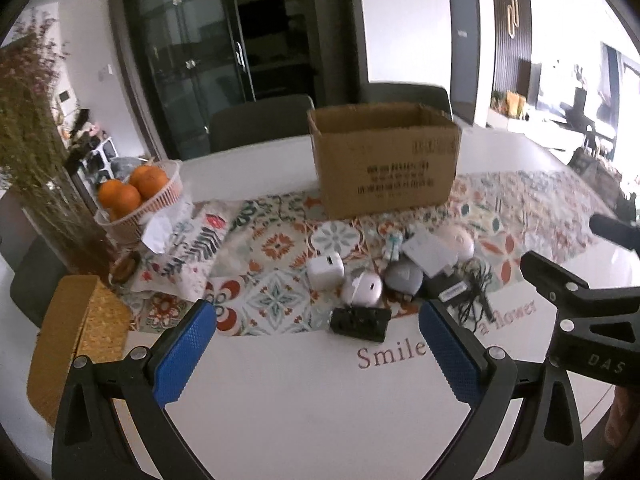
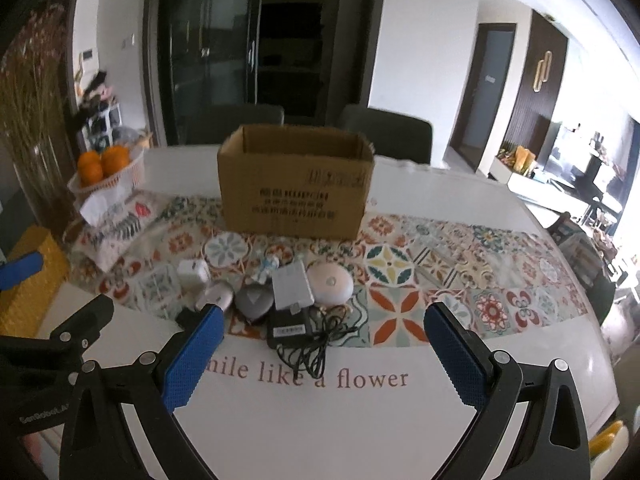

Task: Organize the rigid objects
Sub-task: 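Grasp the black power bank with the left tool while the right tool grasps the black adapter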

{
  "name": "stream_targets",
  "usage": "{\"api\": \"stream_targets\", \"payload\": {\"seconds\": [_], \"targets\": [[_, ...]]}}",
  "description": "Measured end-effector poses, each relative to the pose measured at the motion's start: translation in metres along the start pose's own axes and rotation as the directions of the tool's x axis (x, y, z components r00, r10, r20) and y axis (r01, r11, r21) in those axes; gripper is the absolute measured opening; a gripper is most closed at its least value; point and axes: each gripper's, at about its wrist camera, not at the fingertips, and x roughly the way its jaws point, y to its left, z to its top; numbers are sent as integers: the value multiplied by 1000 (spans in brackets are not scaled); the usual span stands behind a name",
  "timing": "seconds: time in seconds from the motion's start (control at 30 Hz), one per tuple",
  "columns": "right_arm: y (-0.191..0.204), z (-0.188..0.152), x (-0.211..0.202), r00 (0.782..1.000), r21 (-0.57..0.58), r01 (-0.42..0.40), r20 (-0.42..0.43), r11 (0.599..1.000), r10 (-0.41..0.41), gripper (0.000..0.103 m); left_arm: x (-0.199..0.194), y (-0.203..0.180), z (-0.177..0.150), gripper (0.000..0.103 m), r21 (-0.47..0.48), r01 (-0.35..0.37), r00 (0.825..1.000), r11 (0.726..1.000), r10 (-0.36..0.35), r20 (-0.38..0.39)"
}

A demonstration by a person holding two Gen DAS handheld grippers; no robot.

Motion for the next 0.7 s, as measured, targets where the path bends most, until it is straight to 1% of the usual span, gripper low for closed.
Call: {"api": "stream_targets", "payload": {"seconds": [0.17, 0.23, 0.33, 0.53, 0.7], "targets": [[10, -5, 29, 999, -54, -7, -44, 999, 4, 100, 30, -3, -7, 103, 46, 64, 997, 997, -61, -52], [13, -6, 41, 998, -70, -23, -61, 997, 18, 100, 43, -3, -10, 103, 62, 84, 994, 995, -79, -81], [20, -9, 57, 997, -92, -28, -74, 995, 21, 100, 61, -6, -14, 103, 89, 90, 991, 992, -80, -103], [34, -16, 88, 994, -153, -30, -109, 988, 13, 98, 92, -11, -21, 103, 160, 109, 988, 981, -90, -122], [41, -23, 112, 989, -172, -45, -145, 984, 20, 93, 113, -17, -25, 102, 186, 129, 986, 974, -105, -132]]}}
